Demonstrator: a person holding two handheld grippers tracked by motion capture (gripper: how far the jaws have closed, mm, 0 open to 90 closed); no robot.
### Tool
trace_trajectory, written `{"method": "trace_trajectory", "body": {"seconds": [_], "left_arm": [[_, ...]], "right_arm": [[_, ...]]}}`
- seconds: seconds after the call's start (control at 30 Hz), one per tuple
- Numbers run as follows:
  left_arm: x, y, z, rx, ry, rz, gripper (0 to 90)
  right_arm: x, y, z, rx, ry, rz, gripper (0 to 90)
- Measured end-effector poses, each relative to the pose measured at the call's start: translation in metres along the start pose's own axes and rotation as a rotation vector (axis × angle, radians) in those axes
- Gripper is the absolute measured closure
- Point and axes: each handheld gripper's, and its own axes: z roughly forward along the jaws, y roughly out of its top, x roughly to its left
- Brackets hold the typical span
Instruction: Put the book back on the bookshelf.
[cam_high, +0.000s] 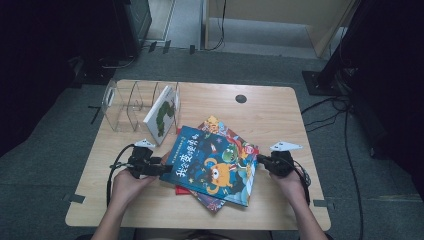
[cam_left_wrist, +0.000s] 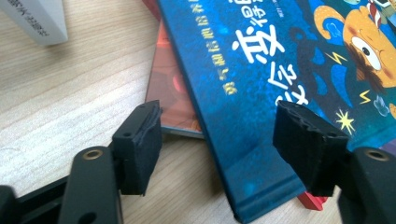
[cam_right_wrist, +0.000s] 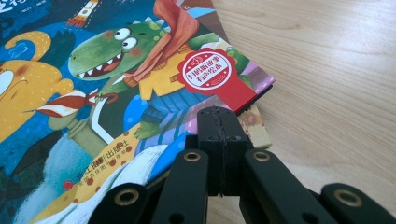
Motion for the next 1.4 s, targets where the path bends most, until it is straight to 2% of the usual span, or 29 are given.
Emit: {"method": "trace_trajectory", "body": {"seconds": [0.03, 0.07, 0.13, 0.33, 0.4, 0.57, 0.67, 0.8, 1.0, 1.13, 1.23, 1.4], "left_arm": [[-0.003, 0.0, -0.001, -0.005, 0.044, 0.015, 29.2], [-0.005, 0.0, -0.001, -0.006, 0.065, 0.025, 29.2], [-0.006, -0.001, -0.002, -0.006, 0.076, 0.026, 30.3], [0.002, -0.001, 0.001, 0.025, 0.022, -0.023, 30.7], [0.003, -0.001, 0.0, 0.018, 0.007, -0.036, 30.7], [0.003, -0.003, 0.0, 0.026, -0.025, -0.046, 34.9], [0.0, -0.005, 0.0, 0.047, -0.042, -0.032, 39.7], [-0.008, -0.006, 0.0, 0.051, -0.016, -0.004, 42.8], [-0.011, -0.009, -0.004, 0.055, -0.015, -0.036, 44.2], [-0.017, -0.011, -0.004, 0.068, 0.006, -0.018, 44.0], [-0.02, -0.014, -0.004, 0.068, 0.008, -0.025, 46.3], [-0.024, -0.018, -0.006, 0.077, -0.018, -0.034, 48.2]], "right_arm": [[0.0, 0.001, 0.001, 0.002, 0.005, 0.002, 90.0], [0.001, 0.001, 0.002, -0.001, 0.01, 0.009, 90.0], [0.001, 0.002, 0.003, -0.003, 0.018, 0.007, 90.0], [0.0, 0.005, 0.008, -0.005, 0.031, -0.003, 89.8], [0.0, 0.005, 0.008, -0.009, 0.032, 0.001, 90.0], [0.002, 0.005, 0.006, -0.002, 0.025, 0.005, 89.9], [0.004, 0.004, 0.006, -0.002, 0.021, 0.002, 89.8], [0.005, 0.002, 0.005, 0.002, 0.027, -0.001, 90.0], [0.009, 0.001, 0.003, 0.003, 0.029, -0.007, 90.0], [0.01, 0.0, 0.002, 0.002, 0.029, -0.017, 90.0], [0.012, 0.0, 0.001, 0.0, 0.023, -0.017, 90.0], [0.013, -0.003, -0.003, -0.003, 0.034, -0.015, 90.0]]}}
